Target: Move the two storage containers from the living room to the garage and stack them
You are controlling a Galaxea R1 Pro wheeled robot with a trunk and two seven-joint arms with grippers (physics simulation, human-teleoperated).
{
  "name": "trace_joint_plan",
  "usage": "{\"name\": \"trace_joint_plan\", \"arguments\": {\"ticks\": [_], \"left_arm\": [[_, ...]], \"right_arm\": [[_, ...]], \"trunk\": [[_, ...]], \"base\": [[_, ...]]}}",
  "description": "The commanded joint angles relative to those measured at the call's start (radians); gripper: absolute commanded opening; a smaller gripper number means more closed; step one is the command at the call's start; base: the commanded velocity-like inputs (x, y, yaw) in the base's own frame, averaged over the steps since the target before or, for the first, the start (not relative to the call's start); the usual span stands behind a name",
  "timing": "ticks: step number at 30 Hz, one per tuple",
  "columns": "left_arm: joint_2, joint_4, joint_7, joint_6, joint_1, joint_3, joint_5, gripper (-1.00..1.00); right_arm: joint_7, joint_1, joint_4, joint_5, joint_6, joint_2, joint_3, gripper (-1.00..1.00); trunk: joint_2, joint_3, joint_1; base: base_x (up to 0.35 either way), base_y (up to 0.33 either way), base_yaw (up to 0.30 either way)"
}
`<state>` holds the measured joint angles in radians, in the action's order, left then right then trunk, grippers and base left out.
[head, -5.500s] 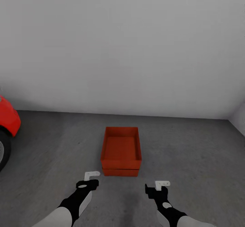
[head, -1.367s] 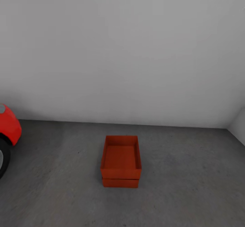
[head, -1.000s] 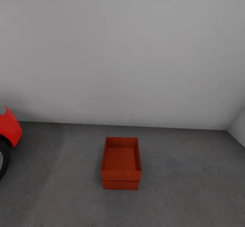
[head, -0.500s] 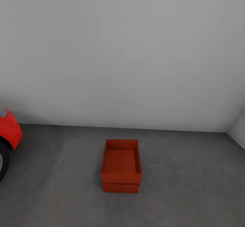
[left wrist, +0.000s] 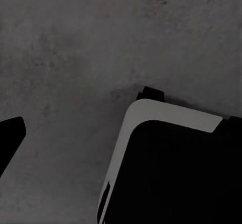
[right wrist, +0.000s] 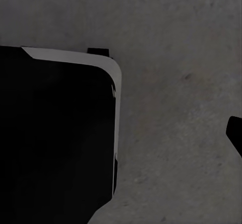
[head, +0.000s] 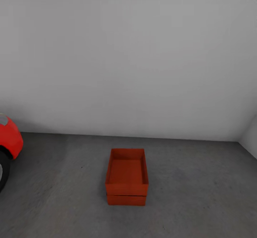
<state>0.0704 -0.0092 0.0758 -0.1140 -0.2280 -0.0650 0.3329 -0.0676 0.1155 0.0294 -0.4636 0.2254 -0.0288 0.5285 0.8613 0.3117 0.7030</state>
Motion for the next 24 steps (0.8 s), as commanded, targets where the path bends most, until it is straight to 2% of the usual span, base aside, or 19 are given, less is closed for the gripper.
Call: {"name": "trace_joint_plan", "arguments": {"ticks": [1,24], "left_arm": [[0.000,0.000,0.002,-0.003,-0.001,-0.007,0.006,1.00],[0.000,0.000,0.002,-0.003,-0.001,-0.007,0.006,1.00]], "right_arm": [[0.000,0.001,0.003,-0.007,0.005,0.000,0.008,1.00],[0.000,0.001,0.003,-0.007,0.005,0.000,0.008,1.00]], "trunk": [[0.001,-0.001,0.000],[0.001,-0.038,0.000]], "base": [[0.000,0.000,0.000],[0.000,0.000,0.000]]}}
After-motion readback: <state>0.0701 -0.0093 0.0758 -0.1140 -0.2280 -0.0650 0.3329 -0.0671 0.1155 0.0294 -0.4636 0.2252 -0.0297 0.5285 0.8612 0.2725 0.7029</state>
